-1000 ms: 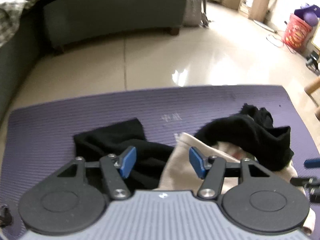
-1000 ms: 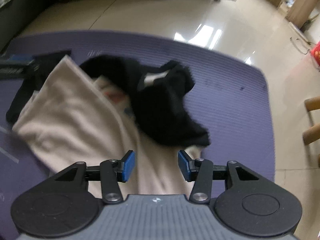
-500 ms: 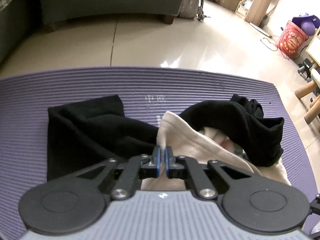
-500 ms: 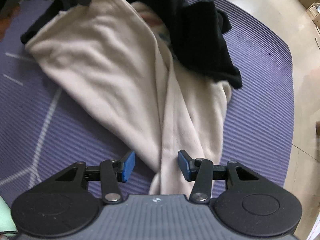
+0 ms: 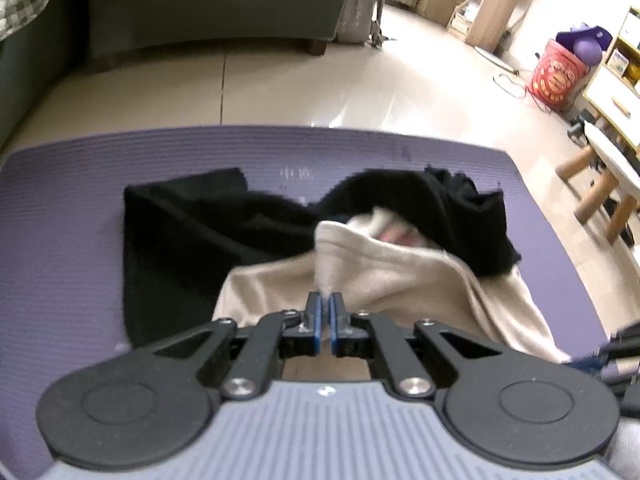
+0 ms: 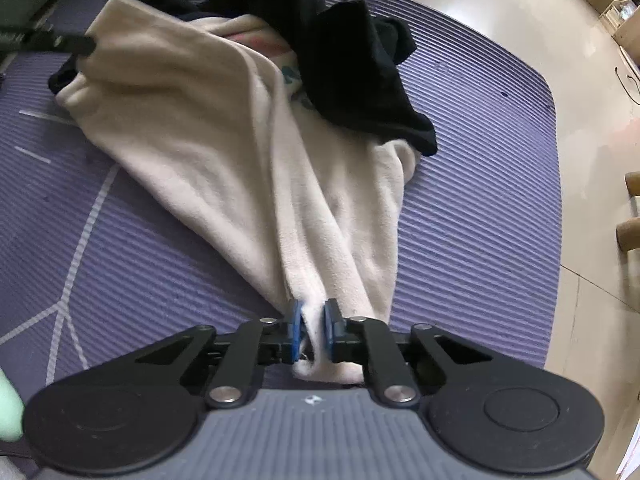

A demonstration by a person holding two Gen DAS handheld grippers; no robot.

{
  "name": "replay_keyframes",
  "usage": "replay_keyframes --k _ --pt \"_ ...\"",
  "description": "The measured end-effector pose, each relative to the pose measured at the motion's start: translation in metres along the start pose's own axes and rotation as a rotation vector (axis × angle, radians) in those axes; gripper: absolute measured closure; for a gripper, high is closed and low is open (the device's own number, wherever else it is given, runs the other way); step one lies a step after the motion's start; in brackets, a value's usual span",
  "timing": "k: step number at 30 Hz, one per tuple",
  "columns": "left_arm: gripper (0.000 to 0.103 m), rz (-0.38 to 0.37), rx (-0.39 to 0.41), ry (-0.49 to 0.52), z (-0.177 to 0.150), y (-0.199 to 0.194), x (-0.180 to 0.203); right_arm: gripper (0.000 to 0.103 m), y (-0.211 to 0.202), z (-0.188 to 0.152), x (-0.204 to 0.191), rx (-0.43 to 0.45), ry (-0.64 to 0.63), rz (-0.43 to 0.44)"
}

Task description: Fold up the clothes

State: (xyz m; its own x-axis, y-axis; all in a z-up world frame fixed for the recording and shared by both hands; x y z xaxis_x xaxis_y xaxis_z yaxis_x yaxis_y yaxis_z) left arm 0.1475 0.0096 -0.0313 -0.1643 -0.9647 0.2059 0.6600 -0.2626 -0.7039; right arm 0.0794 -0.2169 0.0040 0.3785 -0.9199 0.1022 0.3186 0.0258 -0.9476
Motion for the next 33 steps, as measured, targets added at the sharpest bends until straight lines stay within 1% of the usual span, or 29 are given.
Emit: replay_keyframes --k 5,9,14,17,19,20,21,22,23,24,25,26,28,30,33 --pt "0.1 -0.001 -0.062 0.004 -0.027 -0.021 -0.002 0.094 -0.01 -0.009 0.002 -0.006 -0.024 -0.003" --pt "0.1 -0.008 -0.125 0.018 -0.06 -0.042 -0.004 0.094 -0.016 -0.026 0.002 -0.031 -0.05 0.004" --pt "0.1 -0.003 -0.213 0.036 -0.098 -0.051 -0.007 0.094 -0.023 -0.042 0.001 -0.061 -0.07 0.016" --pt "0.101 -0.001 -0.276 0.031 -0.123 -0.053 -0.012 0.094 -0.024 -0.054 0.005 -0.115 -0.083 0.028" --pt "0.101 -0.012 -0.338 0.039 -0.139 -0.052 -0.014 0.094 -0.023 -0.062 0.006 -0.161 -0.09 0.041" --pt "0.101 -0.02 -0.361 0.044 -0.144 -0.053 -0.015 0.094 -0.023 -0.063 0.005 -0.165 -0.089 0.042" --pt "0.1 -0.033 -0.389 0.051 -0.148 -0.053 -0.014 0.093 -0.022 -0.066 0.006 -0.193 -0.085 0.06" --pt "0.096 -0.05 -0.419 0.057 -0.153 -0.055 -0.014 0.091 -0.022 -0.069 0.009 -0.214 -0.057 0.076" --pt "0.095 -0.058 -0.424 0.052 -0.154 -0.057 -0.014 0.089 -0.023 -0.07 0.011 -0.21 -0.041 0.076" --pt "0.092 -0.061 -0.414 0.043 -0.154 -0.059 -0.016 0.08 -0.024 -0.07 0.011 -0.209 -0.038 0.076" --pt "0.087 -0.062 -0.403 0.028 -0.152 -0.06 -0.017 0.072 -0.026 -0.07 0.012 -0.198 -0.027 0.073" --pt "0.085 -0.061 -0.39 0.01 -0.15 -0.062 -0.019 0.07 -0.029 -0.068 0.016 -0.17 -0.011 0.064" --pt "0.078 -0.058 -0.377 -0.053 -0.148 -0.06 -0.025 0.07 -0.03 -0.067 0.02 -0.15 0.005 0.056" --pt "0.076 -0.05 -0.386 -0.089 -0.15 -0.056 -0.026 0.07 -0.027 -0.065 0.026 -0.132 0.047 0.045" --pt "0.068 -0.042 -0.413 -0.103 -0.156 -0.05 -0.021 0.069 -0.019 -0.067 0.031 -0.13 0.083 0.033"
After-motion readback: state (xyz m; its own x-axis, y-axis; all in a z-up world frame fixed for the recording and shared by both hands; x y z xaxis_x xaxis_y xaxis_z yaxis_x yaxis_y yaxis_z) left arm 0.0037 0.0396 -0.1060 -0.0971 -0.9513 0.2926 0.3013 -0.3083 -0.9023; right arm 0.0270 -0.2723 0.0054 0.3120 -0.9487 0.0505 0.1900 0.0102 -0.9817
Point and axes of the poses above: each gripper's, at about its wrist camera, not at the fingertips, and y roughly the way its jaws point, x to its right, z to its top, the point moved 5 cm from there along y, roughly the way its jaws point, and after that the axes turned 7 degrees about x, right-handed, at the moved point
